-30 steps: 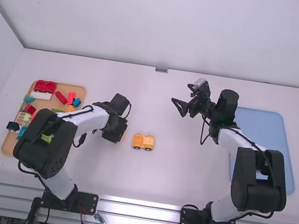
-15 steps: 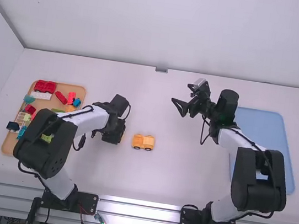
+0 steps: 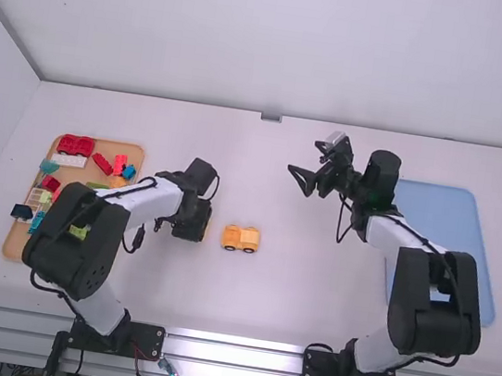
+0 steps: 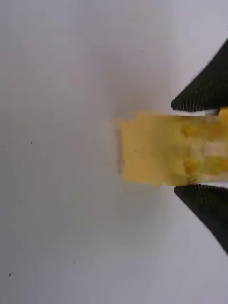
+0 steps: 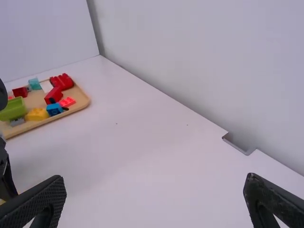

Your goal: Assemble lego blocks to make yellow taxi

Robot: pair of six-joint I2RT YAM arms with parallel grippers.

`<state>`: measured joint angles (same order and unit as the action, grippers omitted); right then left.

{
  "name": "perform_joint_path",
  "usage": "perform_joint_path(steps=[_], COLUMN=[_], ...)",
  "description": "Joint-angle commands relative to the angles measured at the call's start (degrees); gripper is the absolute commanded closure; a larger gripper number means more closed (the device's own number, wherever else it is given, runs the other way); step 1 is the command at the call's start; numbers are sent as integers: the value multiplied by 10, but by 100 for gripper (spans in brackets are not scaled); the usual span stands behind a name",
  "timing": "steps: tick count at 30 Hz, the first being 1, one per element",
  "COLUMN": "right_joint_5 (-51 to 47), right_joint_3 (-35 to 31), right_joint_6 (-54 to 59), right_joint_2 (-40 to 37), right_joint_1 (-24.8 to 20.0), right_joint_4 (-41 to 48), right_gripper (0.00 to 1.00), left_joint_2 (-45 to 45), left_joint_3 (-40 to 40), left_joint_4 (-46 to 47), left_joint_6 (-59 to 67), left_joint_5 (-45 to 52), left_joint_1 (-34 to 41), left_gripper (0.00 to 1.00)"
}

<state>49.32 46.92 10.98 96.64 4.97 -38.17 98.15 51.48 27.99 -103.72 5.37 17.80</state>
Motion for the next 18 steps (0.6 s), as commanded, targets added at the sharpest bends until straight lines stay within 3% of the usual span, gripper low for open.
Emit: perform_joint_path(steps=[1,2,4,6,13,18], right_joint_5=[4,5,4,4,8,9], right_joint_3=[2,2,2,2,2,2], right_joint_6=[-1,-1,-5,-5,-5,-5], right_joint_2=[-4,-4,-4,-4,-4,-4], right_joint_1=[-1,-1,-1,-1,-1,-1], right_joint_4=[1,1,1,1,0,0], right_gripper=[1,1,1,1,1,1], left_joint_2=[4,4,4,4,4,-25], left_joint_3=[5,5,5,5,5,18], left_joint_4=[5,4,4,5,4,-1], left_joint_6=[-2,-3,-6,-17,-19,97], left_joint_5=[2,3,12,20,26,48], left_joint_1=[-2,-2,-2,-2,-2,-19], left_gripper=[49,41,13,1,1,1])
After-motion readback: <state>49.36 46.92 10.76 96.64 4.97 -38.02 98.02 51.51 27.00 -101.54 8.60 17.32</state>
